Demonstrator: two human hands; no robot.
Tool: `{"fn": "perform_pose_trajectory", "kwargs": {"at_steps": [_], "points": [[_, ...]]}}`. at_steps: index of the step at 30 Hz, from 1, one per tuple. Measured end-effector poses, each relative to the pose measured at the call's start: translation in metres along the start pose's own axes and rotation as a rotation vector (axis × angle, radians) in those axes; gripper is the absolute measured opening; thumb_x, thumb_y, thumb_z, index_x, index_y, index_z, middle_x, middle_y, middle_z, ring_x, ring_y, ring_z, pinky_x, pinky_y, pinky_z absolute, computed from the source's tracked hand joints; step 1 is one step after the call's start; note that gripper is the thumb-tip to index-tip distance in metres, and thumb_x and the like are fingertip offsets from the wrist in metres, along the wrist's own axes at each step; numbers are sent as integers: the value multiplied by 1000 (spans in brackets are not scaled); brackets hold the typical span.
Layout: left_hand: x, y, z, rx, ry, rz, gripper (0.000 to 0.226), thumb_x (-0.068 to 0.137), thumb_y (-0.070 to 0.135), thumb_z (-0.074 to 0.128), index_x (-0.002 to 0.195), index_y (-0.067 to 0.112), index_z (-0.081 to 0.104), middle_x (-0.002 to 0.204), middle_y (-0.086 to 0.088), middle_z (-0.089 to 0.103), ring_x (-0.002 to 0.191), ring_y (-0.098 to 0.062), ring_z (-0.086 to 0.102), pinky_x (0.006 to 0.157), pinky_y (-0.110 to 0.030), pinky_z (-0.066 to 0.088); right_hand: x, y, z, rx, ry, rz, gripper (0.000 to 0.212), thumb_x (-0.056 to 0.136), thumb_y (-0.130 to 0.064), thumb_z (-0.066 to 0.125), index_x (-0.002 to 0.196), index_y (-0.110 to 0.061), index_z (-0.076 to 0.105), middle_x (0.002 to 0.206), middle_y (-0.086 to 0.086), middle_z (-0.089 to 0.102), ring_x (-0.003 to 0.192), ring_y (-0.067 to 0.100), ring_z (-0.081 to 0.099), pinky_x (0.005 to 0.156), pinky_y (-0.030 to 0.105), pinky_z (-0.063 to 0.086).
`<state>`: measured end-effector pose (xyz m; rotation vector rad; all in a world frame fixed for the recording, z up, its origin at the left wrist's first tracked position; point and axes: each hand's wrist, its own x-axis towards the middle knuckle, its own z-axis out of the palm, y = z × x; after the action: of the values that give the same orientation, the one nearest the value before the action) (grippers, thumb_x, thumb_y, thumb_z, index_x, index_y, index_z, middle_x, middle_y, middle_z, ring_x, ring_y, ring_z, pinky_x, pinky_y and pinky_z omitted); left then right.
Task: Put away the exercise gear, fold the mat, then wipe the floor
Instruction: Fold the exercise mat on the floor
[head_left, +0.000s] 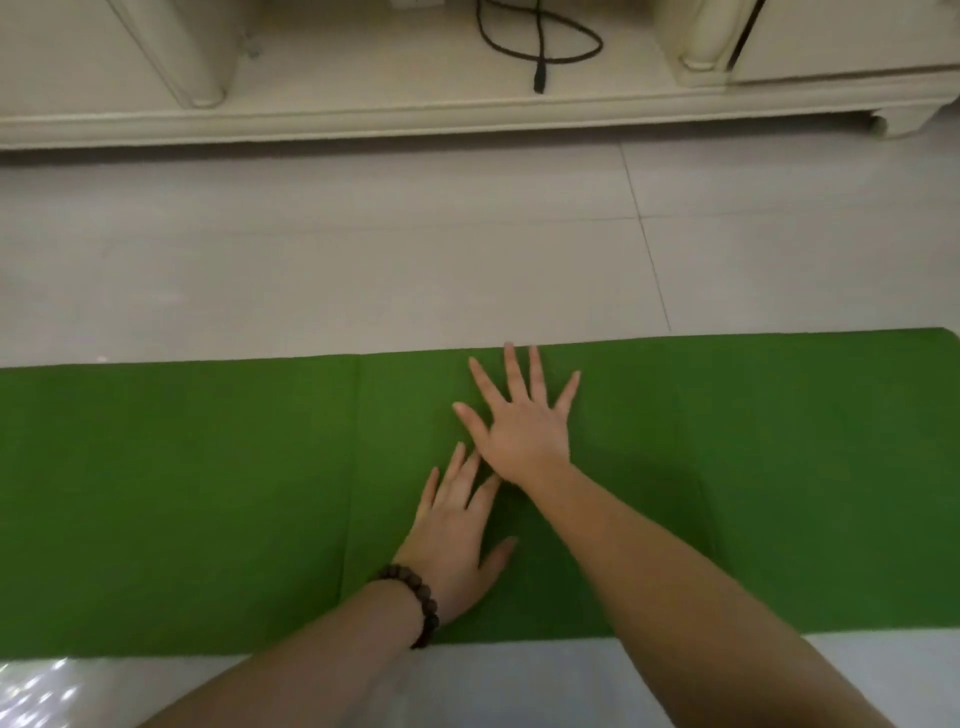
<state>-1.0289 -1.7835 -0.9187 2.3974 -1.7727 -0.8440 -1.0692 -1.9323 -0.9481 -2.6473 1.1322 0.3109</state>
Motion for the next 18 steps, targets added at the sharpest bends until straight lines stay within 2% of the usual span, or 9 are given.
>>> {"fn": "perform_pose_trajectory", "kwargs": {"at_steps": [3,6,9,12,14,18], "points": [[-20,-68,-25,138,57,-135,76,98,48,35,153,12,-3,160,-4,-14,144,-16,-22,119,-40,-8,5,-7,4,-57,-34,71,67,82,-76,-8,143,-49,-19,153,-1,-28,140,28,-28,104,71,-14],[-39,-141,-70,304,-97,-190,81,97,55,28,150,11,-15,158,-6,-21,145,-18,-20,119,-41,-4,6,-10,-4,-72,-88,97,66,81,-77,-8,140,-50,-24,152,-2,-32,139,27,-30,105,71,-11],[-73,-209,-124,408,-225,-151,81,96,59,27,151,13,-12,159,-6,-15,147,-18,-11,120,-39,2,8,-21,-18,-78,-208,130,65,85,-73,-2,139,-48,-26,151,-2,-33,140,29,-28,106,72,-6],[-114,-276,-157,402,-162,-227,80,96,57,28,152,13,-7,161,-7,-8,148,-20,-2,121,-39,10,10,-50,-40,-76,-289,237,63,95,-61,13,147,-41,-17,157,4,-22,145,33,-14,108,71,2],[-134,-317,-159,375,-97,-304,80,95,59,27,152,14,-7,161,-8,-8,148,-21,-3,120,-42,11,8,-84,-46,-24,-254,249,62,98,-54,19,150,-37,-9,159,6,-15,146,32,-10,111,68,6],[-151,-387,-133,319,3,-409,80,89,69,13,150,26,-16,159,-5,-19,146,-23,-16,118,-56,2,5,-179,-42,-48,-172,12,64,96,-57,24,148,-40,-9,157,3,-20,145,27,-15,113,63,4]]}}
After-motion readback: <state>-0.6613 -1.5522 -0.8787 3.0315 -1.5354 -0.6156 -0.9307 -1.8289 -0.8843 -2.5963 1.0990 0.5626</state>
